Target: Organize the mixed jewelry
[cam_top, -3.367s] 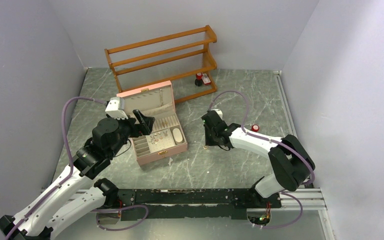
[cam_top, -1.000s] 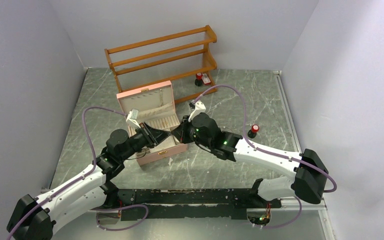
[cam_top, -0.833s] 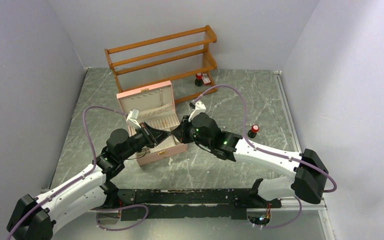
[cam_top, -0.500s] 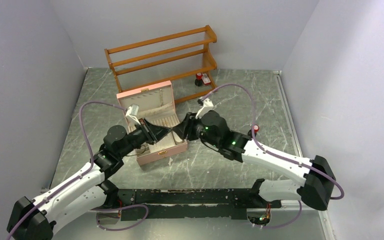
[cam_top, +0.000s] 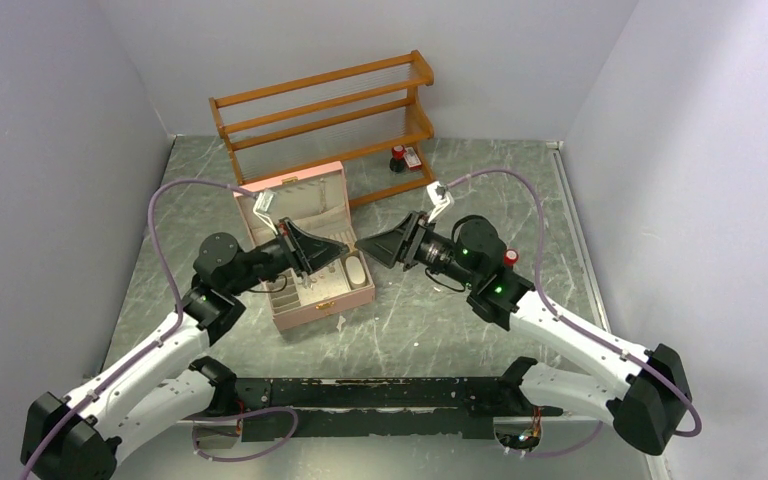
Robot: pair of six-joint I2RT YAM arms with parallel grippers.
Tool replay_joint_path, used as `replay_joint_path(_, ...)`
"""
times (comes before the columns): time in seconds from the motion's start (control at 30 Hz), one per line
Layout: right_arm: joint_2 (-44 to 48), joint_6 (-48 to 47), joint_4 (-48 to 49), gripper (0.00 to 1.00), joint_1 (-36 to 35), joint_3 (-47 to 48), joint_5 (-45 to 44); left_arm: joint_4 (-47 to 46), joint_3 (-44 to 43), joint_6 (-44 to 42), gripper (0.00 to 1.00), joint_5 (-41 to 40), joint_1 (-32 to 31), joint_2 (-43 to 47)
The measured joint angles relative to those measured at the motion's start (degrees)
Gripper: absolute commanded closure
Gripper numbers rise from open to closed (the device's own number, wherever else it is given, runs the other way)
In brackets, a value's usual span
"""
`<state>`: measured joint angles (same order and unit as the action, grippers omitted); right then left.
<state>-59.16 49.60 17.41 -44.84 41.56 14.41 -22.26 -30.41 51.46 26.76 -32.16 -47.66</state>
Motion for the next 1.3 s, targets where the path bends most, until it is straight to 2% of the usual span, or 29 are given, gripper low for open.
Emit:
replay_joint_path(0.23,0.3,5.5,8.8,0.42,0.5,-2.2,6.2,-11.5,0.0,7.5,0.95,7.7,1.2,-1.9)
replay_joint_path(0.37,-0.2,8.4,14.2,0.54,0.6,-2.4,8.7,-18.2,0.0,11.5,0.95,10.1,1.3,-3.2)
replay_joint_path(0.47,-0.4,9.7,16.9,0.59,0.6,-2.5,9.9,-20.5,0.1,13.2,0.95,10.9,1.3,-3.6)
replay_joint_path(0.93,-1.5,10.8,19.1,0.78,0.6,-2.5,11.4,-25.1,1.4,16.8,0.95,11.2,1.3,-3.6)
replay_joint_path(1.13,-1.8,11.1,19.2,0.95,0.6,-2.4,11.7,-25.6,2.0,16.9,0.95,11.1,1.4,-3.7)
replay_joint_path(1.2,-1.9,11.2,19.3,0.97,0.6,-2.4,11.7,-25.7,2.1,16.9,0.87,11.1,1.5,-3.6)
replay_joint_path(1.3,-1.9,11.2,19.1,0.97,0.6,-2.3,11.7,-25.4,2.1,16.5,0.67,11.0,1.6,-3.3)
